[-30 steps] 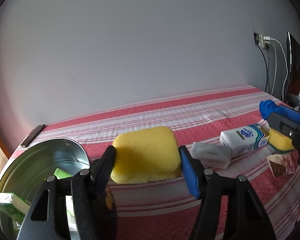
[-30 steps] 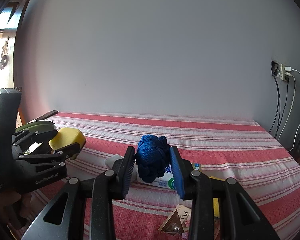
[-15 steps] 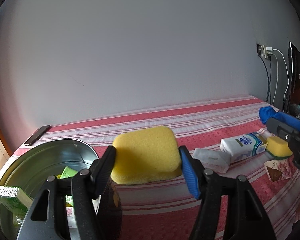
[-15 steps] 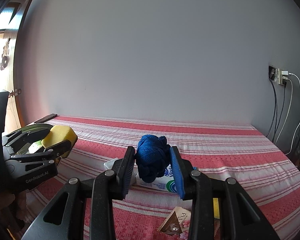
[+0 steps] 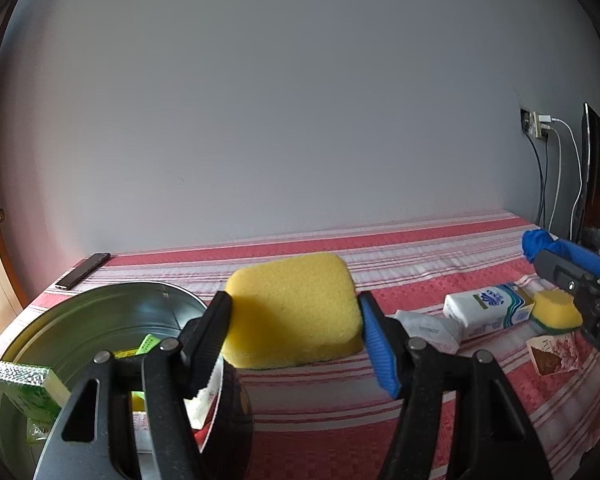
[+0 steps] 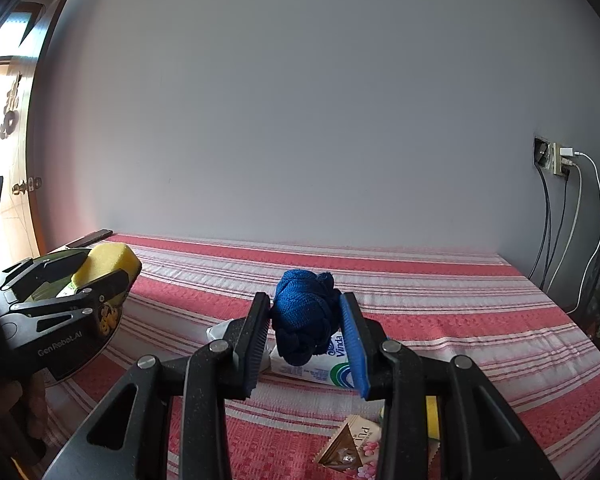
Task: Organize objects
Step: 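Lift the yellow sponge and blue cloth off the bed with both tools, then carry the yellow sponge and blue cloth over the silver basin with both tools, then open both tools to drop the sponge and cloth into the basin, then move both tools back toward the white items and sponge on the bed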
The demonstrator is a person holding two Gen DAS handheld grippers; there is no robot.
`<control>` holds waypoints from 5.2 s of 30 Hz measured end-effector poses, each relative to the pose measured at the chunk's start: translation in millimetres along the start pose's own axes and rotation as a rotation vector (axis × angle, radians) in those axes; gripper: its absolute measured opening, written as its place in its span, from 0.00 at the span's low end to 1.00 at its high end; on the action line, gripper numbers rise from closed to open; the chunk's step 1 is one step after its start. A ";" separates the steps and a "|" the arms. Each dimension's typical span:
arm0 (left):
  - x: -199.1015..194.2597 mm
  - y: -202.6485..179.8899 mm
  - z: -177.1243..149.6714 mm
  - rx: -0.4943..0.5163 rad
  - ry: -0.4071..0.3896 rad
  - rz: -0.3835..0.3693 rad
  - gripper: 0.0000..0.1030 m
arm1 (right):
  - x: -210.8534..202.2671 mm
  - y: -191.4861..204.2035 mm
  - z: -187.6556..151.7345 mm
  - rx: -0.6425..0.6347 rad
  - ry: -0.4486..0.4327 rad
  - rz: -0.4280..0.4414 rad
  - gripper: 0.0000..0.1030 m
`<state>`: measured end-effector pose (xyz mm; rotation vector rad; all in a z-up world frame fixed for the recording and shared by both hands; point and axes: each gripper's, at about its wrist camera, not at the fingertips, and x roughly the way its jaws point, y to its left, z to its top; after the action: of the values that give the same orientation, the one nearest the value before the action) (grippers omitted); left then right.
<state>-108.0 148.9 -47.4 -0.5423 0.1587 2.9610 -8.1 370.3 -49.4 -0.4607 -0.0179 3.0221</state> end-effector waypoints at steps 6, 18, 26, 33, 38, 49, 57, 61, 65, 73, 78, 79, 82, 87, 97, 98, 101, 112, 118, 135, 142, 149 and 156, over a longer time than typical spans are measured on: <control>-4.2 0.5 -0.5 -0.008 -0.020 0.011 0.62 | -3.0 0.0 -0.2 -0.001 -0.015 -0.003 0.37; -12.3 8.8 -2.4 -0.054 -0.053 0.019 0.62 | -5.5 -0.2 1.1 0.004 -0.036 -0.008 0.37; -16.9 14.3 -3.5 -0.083 -0.069 0.016 0.62 | -4.8 2.8 2.8 0.004 -0.037 -0.021 0.37; -23.2 15.0 -4.5 -0.092 -0.087 0.021 0.62 | -7.8 5.7 2.2 0.003 -0.046 -0.030 0.37; -26.8 16.8 -6.2 -0.101 -0.090 0.019 0.62 | -13.8 9.3 2.2 -0.012 -0.076 -0.033 0.37; -37.0 22.8 -10.3 -0.120 -0.093 0.006 0.62 | -21.8 40.4 5.1 -0.102 -0.131 -0.006 0.37; -51.5 40.2 -5.5 -0.144 -0.098 0.015 0.62 | -17.1 72.4 18.0 -0.143 -0.131 0.062 0.37; -58.2 52.2 -3.1 -0.157 -0.093 0.033 0.62 | -15.3 85.8 28.8 -0.141 -0.128 0.107 0.37; -61.5 62.3 -2.5 -0.163 -0.076 0.050 0.62 | -9.7 93.2 37.5 -0.141 -0.121 0.151 0.37; -66.9 90.5 -2.2 -0.176 -0.047 0.113 0.62 | -2.7 130.9 55.3 -0.158 -0.105 0.254 0.37; -66.4 107.9 -4.4 -0.191 -0.023 0.150 0.62 | 4.6 158.6 60.7 -0.197 -0.099 0.297 0.37; -66.2 109.9 -4.8 -0.192 -0.021 0.154 0.62 | 6.9 161.7 60.7 -0.201 -0.097 0.305 0.37; -65.6 117.7 -6.0 -0.195 -0.012 0.178 0.62 | 10.8 174.8 61.0 -0.215 -0.089 0.329 0.37; -60.0 131.7 -9.9 -0.206 0.013 0.208 0.62 | 21.2 201.5 63.1 -0.235 -0.067 0.371 0.37; -52.8 157.5 -19.3 -0.232 0.060 0.264 0.62 | 48.8 244.3 58.4 -0.276 0.004 0.427 0.38; -52.4 159.0 -19.8 -0.228 0.062 0.272 0.62 | 50.9 245.3 57.3 -0.277 0.011 0.430 0.38; -50.9 163.9 -21.2 -0.226 0.067 0.282 0.62 | 59.0 253.6 53.9 -0.287 0.032 0.435 0.38; -47.1 165.1 -23.6 -0.186 0.073 0.314 0.63 | 78.7 267.8 44.0 -0.303 0.097 0.449 0.38; -42.6 159.9 -23.1 -0.134 0.092 0.348 0.65 | 86.3 266.8 39.8 -0.298 0.127 0.448 0.38; -41.7 164.3 -28.4 -0.134 0.144 0.376 1.00 | 101.7 259.1 39.1 -0.228 0.174 0.475 0.57; -44.3 161.3 -26.5 -0.141 0.131 0.383 1.00 | 84.9 245.7 41.8 -0.202 0.130 0.458 0.62; -51.4 166.8 -20.6 -0.207 0.091 0.380 1.00 | 71.6 215.1 43.6 -0.138 0.088 0.401 0.74; -58.6 143.4 -13.0 -0.192 0.048 0.323 1.00 | 62.3 180.2 37.0 -0.103 0.083 0.351 0.74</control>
<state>-69.7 -0.3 -27.0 -0.6686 -0.0386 3.3016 -93.1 196.1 -36.9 -0.6617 -0.0977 3.3529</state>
